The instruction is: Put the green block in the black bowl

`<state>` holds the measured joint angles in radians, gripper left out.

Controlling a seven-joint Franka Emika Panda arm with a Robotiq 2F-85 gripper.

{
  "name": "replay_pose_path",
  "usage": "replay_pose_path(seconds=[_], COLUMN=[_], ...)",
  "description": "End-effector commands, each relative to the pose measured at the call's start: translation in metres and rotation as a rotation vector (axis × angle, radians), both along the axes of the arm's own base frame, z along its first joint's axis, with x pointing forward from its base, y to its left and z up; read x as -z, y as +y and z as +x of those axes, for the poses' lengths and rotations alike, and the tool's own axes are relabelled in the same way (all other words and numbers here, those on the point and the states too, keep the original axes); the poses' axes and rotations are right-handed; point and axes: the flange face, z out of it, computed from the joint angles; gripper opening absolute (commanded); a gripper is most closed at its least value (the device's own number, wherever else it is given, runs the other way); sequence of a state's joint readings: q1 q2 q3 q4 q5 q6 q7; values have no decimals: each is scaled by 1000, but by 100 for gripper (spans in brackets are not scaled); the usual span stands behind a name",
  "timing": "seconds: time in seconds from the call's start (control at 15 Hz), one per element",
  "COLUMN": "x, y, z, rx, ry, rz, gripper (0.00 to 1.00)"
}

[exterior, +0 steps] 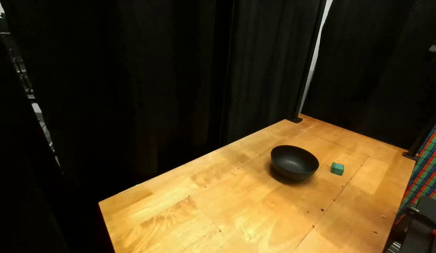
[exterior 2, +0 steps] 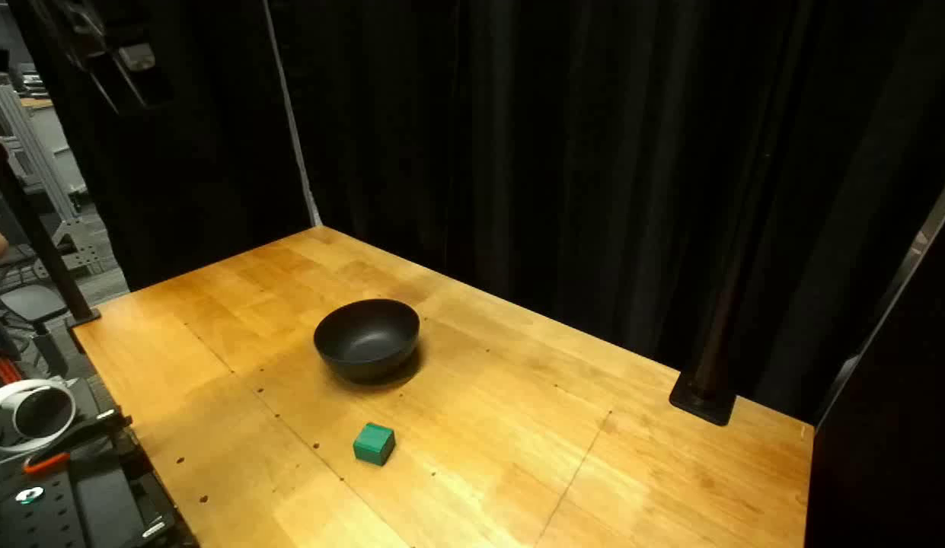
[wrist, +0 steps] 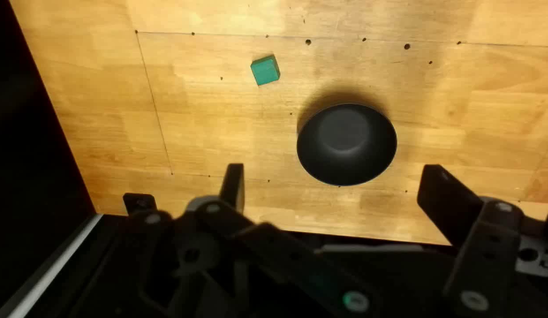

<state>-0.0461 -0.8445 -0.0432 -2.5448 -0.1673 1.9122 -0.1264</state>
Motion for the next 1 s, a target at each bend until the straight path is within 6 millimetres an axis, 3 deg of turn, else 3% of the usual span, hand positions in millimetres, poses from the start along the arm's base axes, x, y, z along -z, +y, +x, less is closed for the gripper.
replay_pose_path(seconds=[0.0, 0.27, 0.53, 0.93], x=[-3, -9, 64, 191], y=[0, 0, -24, -71], z=[0, -1, 41, 92], rx=[0, 0, 106, 250], ry=[-4, -20, 12, 52], rz=[0, -1, 12, 68], gripper=[100, 100, 100, 100])
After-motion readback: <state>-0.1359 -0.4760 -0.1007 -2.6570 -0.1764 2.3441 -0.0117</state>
